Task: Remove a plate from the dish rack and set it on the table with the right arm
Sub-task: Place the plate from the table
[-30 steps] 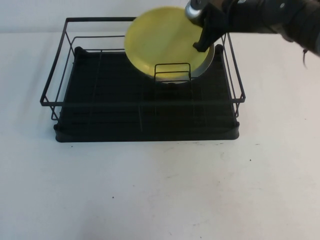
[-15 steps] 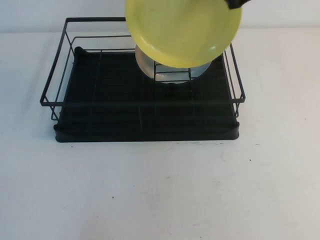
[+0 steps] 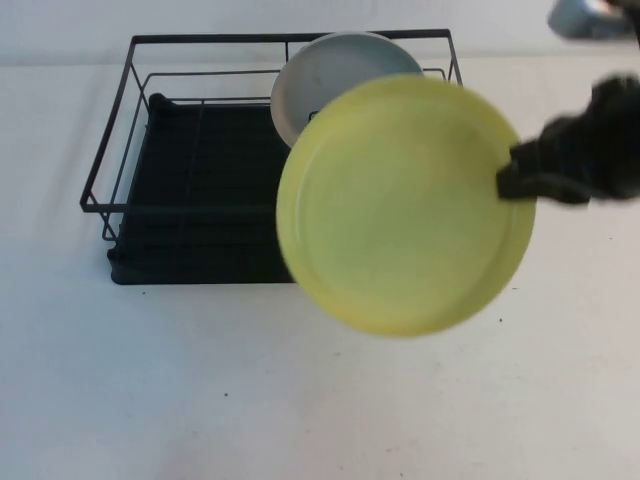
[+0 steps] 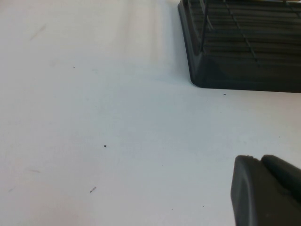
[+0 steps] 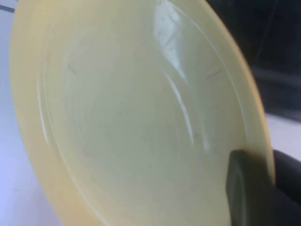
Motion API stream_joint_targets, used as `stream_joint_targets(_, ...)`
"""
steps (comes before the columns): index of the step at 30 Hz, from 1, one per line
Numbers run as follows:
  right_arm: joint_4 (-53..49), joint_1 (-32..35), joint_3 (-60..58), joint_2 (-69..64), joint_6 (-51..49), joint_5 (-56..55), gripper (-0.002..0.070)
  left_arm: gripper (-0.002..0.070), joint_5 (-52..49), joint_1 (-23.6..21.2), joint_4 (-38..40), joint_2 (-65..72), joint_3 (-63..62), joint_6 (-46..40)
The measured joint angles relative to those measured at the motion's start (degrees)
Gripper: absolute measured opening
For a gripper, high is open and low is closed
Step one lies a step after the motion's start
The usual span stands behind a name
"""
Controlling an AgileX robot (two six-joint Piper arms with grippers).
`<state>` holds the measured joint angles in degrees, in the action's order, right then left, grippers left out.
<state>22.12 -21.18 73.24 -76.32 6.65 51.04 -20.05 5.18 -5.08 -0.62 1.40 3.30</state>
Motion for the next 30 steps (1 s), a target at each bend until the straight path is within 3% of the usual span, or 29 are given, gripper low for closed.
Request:
stream_joint_targets(5,18.0,0.0,-17.3,3.1,0.6,-7.5,0.0020,-0.0004,0.0,0.0,0.0,0.0,0.0,0.0)
stream_joint_targets(9,23.1,0.0,-24.3,0.5,2.6,-12.0,0.0020,-0.0004,0.0,0.0,0.0,0.0,0.0,0.0)
stream_joint_targets(30,37.2,0.0,-25.9,-19.7,17.7,-22.3,0.0020,-0.0004,0.0,0.0,0.0,0.0,0.0,0.0)
